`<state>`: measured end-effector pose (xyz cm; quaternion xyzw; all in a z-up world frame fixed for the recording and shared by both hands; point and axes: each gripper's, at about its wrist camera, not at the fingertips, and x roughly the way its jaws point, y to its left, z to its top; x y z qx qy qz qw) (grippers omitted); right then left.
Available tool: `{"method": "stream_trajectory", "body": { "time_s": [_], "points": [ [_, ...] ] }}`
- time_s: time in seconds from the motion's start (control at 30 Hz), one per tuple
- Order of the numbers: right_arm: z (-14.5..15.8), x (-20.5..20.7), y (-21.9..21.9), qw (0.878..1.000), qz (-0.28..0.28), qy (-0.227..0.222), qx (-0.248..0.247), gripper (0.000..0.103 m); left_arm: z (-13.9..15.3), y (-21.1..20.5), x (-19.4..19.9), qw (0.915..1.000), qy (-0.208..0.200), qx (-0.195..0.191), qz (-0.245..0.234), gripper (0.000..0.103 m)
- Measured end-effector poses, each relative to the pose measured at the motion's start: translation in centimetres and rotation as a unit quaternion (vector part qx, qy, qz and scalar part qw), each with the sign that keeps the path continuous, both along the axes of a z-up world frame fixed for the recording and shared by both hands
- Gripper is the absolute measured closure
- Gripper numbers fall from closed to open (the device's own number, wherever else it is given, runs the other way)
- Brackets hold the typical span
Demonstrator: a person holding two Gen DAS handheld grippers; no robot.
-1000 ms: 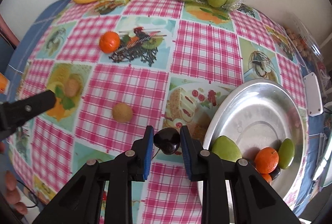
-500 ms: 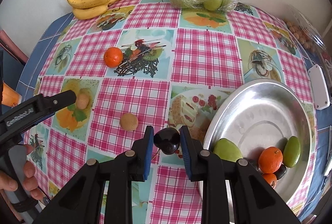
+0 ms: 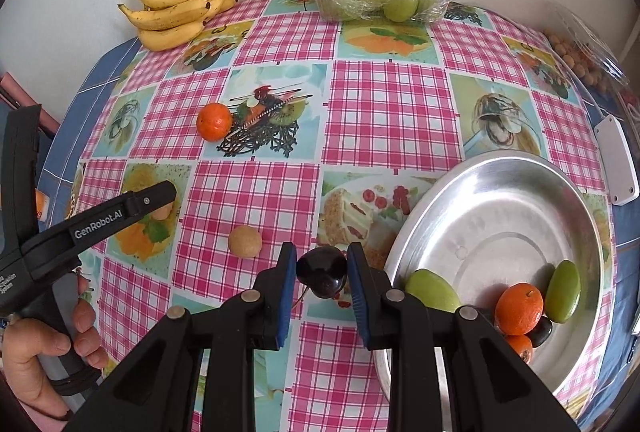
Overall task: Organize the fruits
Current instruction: 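Carry the held plum over the steel bowl with the right tool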
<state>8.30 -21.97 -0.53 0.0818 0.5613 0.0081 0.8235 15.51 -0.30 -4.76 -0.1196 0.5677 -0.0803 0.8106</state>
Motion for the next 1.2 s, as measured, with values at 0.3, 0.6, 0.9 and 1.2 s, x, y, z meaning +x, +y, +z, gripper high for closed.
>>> {"method": "stream_trajectory", "body": {
  "time_s": [0.3, 0.6, 0.9, 1.2],
  "points": [
    [0.2, -0.1, -0.3, 1.000, -0.006, -0.001, 0.004, 0.076, 0.2, -0.2, -0.3, 1.0000, 0.000, -0.009, -0.002, 0.076],
    [1.6, -0.5, -0.7, 1.000, -0.009, -0.019, 0.014, 0.076, 3.9, -0.1, -0.8, 0.9992, -0.039, -0.001, 0.001, 0.076],
    [1.9, -1.0, -1.6, 0.999, -0.018, -0.019, 0.021, 0.076, 5.1, -0.5, -1.5, 0.9994, -0.033, -0.004, 0.005, 0.076],
    [1.7, -1.8, -5.1, 0.998, -0.058, -0.011, 0.036, 0.076, 5.8, -2.4, -2.3, 0.9993, -0.032, -0.017, -0.010, 0.076]
  ]
}}
